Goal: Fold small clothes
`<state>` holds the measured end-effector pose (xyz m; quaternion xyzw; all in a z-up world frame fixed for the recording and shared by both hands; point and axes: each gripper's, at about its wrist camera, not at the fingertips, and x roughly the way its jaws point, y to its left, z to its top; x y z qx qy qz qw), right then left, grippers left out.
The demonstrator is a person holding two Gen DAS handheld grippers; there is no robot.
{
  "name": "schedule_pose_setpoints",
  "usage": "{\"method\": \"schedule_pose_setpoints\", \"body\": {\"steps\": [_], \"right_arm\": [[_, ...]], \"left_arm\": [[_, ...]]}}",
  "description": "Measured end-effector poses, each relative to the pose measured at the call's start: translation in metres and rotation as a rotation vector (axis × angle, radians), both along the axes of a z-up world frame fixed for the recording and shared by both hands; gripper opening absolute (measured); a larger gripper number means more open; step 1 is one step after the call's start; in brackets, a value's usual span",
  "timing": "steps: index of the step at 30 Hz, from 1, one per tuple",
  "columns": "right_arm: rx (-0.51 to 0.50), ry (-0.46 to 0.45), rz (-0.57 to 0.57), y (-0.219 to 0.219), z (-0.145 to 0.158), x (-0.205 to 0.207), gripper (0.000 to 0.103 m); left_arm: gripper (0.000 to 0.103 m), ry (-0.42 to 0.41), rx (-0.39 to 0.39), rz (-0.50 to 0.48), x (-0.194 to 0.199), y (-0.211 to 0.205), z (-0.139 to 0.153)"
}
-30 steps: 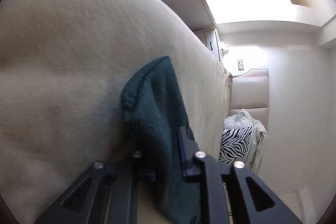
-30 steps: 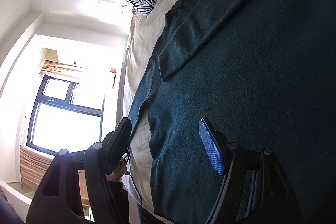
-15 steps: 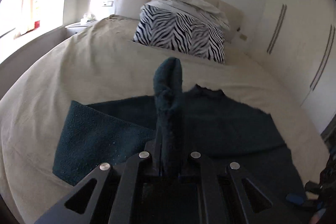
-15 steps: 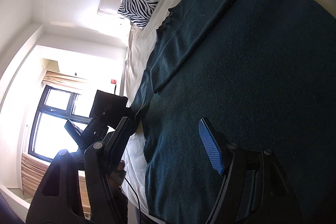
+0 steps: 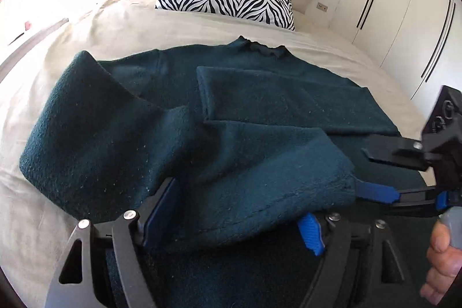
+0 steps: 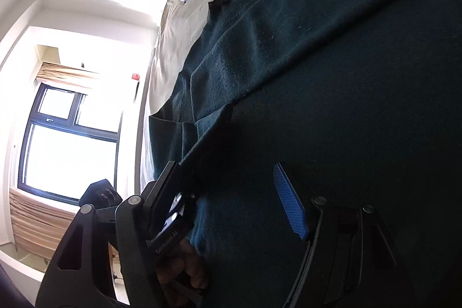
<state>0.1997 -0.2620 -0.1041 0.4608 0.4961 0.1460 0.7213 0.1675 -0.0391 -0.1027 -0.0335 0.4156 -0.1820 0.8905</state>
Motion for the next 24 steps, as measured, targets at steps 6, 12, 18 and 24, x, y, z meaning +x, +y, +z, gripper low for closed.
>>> {"method": "schedule_pose_setpoints", "body": {"steps": [6, 12, 18, 24], "right_arm": [[-0.002, 0.045, 0.060, 0.033, -0.008, 0.044, 0.051], [-0.171, -0.013, 0.154, 0.041, 0.021, 0.053, 0.007], [-0.514, -0.315, 0.335, 0.083, 0.129, 0.044, 0.007], [-0.634, -0.488, 0.367, 0.089, 0.194, 0.056, 0.007]], "left_arm": [[0.079, -0.004, -0.059, 0.003, -0.001, 0.008, -0.001], [0.079, 0.034, -0.239, 0.044, -0.017, 0.040, 0.005], [0.079, 0.060, -0.285, 0.101, -0.032, 0.058, -0.006], [0.079, 0.057, -0.296, 0.111, -0.033, 0.059, -0.011]]}}
